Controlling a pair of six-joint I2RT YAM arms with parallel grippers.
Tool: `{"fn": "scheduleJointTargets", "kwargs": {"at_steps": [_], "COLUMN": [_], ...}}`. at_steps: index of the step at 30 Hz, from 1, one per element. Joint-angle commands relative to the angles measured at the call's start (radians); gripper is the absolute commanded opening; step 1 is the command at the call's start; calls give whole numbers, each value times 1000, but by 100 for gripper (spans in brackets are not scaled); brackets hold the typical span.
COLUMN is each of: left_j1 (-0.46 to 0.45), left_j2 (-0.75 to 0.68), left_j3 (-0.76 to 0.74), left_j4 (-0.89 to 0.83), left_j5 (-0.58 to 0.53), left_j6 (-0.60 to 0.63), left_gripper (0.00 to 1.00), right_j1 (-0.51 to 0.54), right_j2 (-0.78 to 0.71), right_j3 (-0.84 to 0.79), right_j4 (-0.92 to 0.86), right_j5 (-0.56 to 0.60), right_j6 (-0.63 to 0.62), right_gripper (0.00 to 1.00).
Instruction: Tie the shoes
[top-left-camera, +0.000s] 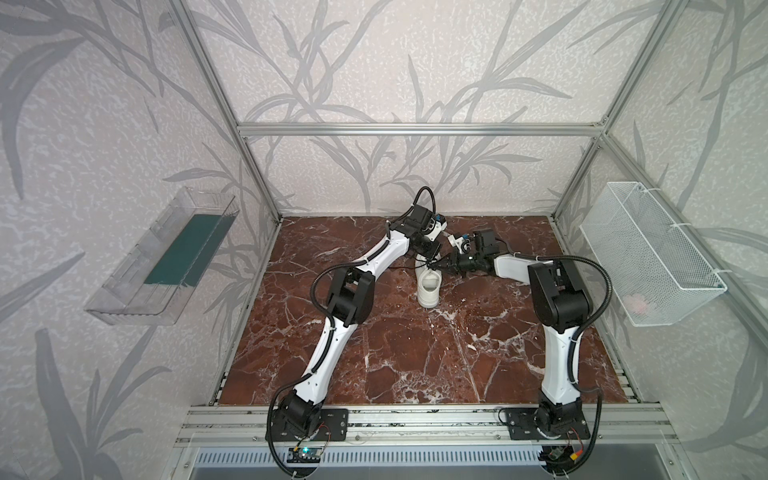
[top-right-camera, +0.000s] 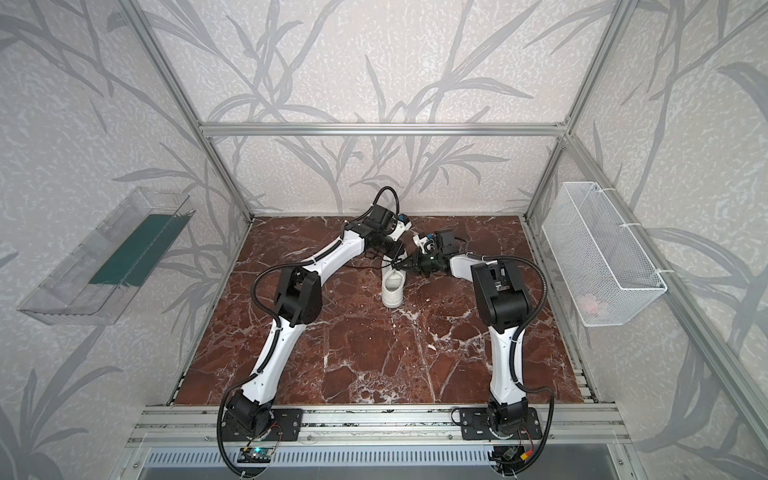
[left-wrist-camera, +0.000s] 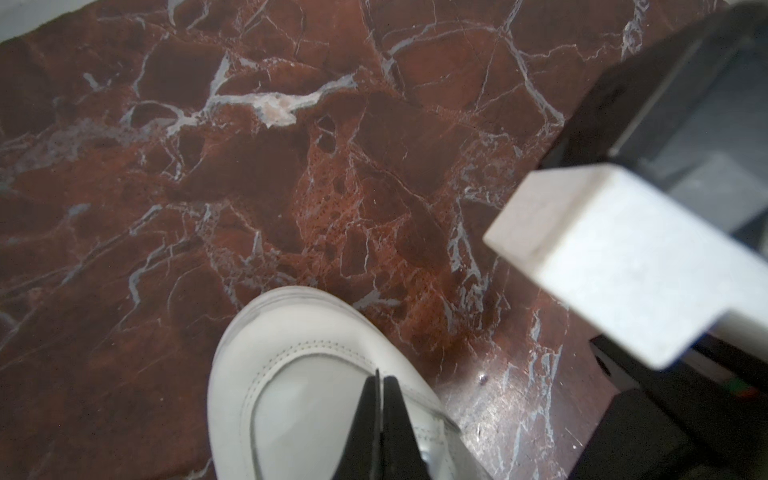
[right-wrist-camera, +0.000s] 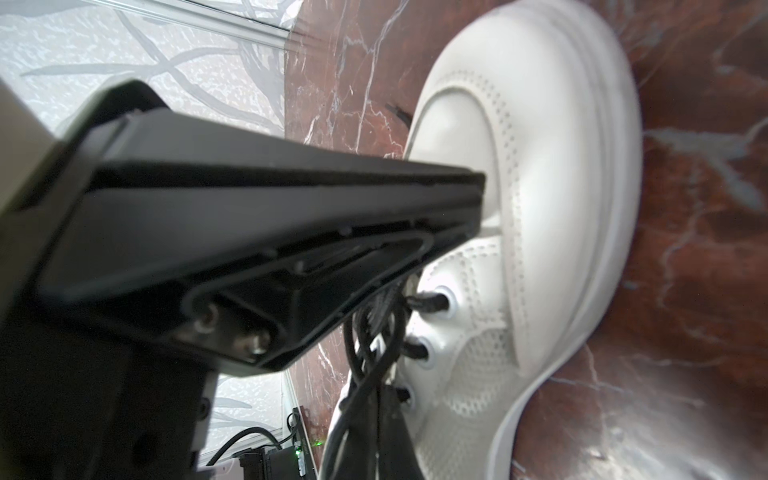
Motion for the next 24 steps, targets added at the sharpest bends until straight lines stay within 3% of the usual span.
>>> {"fn": "scheduleJointTargets", "kwargs": {"at_steps": [1,24], "left_j1": [3,33], "left_j2": [-80,-188], "left_j3": [-23,-142], "left_j4": [24,89], "left_j5": [1,-14], "left_j6": [-24,-41], "left_gripper": [0,0], "right_j1": [-6,-36], "right_j2": [-54,-116], "right_j3": [-25,-76], "right_j4": [32,9], "right_j5": [-30,-28], "right_j6": [22,0], "right_gripper": [0,0]}}
